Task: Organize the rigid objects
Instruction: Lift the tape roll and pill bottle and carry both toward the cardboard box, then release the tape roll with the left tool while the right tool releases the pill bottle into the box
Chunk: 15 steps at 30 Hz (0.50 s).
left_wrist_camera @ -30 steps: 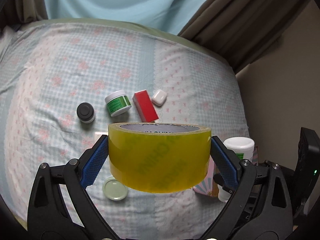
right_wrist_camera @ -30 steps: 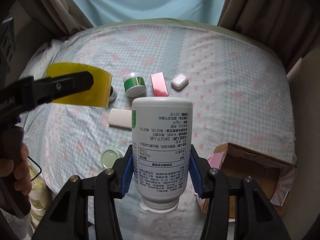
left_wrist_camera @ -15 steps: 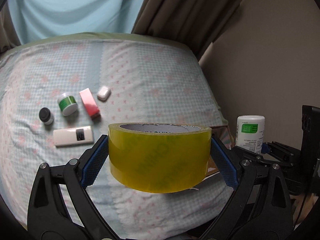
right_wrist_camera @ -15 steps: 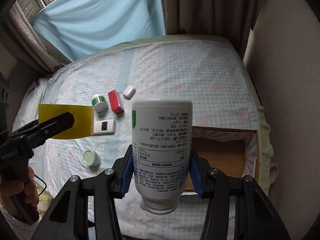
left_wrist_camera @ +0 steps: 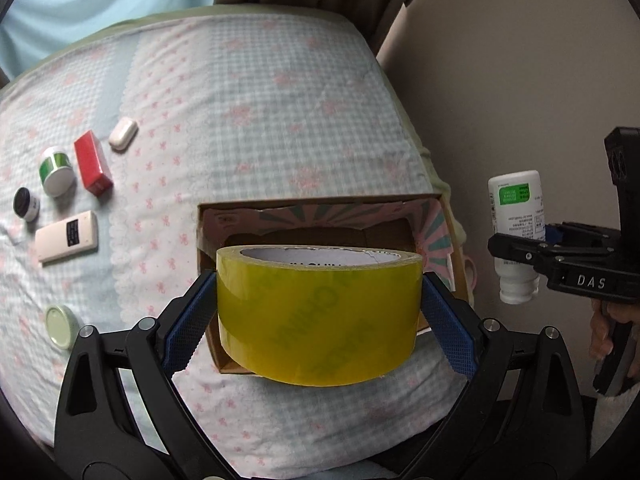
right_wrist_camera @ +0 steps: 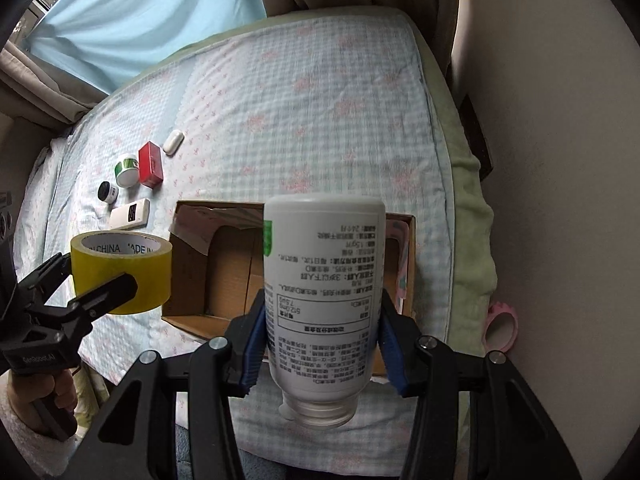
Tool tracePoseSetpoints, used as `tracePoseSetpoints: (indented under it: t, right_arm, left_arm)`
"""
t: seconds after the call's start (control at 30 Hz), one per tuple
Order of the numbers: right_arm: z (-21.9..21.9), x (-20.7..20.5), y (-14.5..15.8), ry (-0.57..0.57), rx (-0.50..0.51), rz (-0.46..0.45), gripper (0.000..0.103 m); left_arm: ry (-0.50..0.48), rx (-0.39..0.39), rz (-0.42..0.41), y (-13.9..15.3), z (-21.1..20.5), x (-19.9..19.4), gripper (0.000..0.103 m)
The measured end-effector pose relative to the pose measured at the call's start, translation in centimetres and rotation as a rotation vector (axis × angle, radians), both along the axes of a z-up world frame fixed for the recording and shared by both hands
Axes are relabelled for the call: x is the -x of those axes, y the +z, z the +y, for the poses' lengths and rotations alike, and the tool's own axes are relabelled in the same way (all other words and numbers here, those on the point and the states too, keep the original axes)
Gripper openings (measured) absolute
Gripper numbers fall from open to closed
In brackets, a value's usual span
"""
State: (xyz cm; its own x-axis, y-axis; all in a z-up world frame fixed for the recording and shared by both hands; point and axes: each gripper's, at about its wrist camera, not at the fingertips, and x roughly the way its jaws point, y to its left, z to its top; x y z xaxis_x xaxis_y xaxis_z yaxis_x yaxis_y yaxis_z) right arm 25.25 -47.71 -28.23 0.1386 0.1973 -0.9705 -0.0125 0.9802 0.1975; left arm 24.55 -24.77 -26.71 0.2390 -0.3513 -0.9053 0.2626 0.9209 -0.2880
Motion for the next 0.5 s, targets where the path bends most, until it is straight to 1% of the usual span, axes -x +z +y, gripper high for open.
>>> tracePoseSetpoints:
  t: [0.17, 0.33, 0.4, 0.5]
  right_arm:
    - [-0.2, -2.3, -5.1, 0.106, -0.009, 0.071, 0.046]
    - [0.9, -2.5, -9.7, 0.157, -0.065, 0.127, 0.046]
    - [1.4, -2.2, -11.2, 0.163, -0.075, 0.14, 0.046]
    - [1.7, -1.7, -13.2, 0.157, -0.087, 0.164, 0.046]
  left_arm:
    - [-0.059, -0.121, 0.041, -4.8, -2.9, -0.9, 0.096]
    - [-0.121, -0.235, 0.106, -9.9, -4.7, -1.7, 0.096]
    - [-0.139, -0.265, 0.137, -11.7, -5.1, -2.0, 0.096]
    - [-0.154, -0.292, 0.164, -13.4, -5.5, -2.4, 0.096]
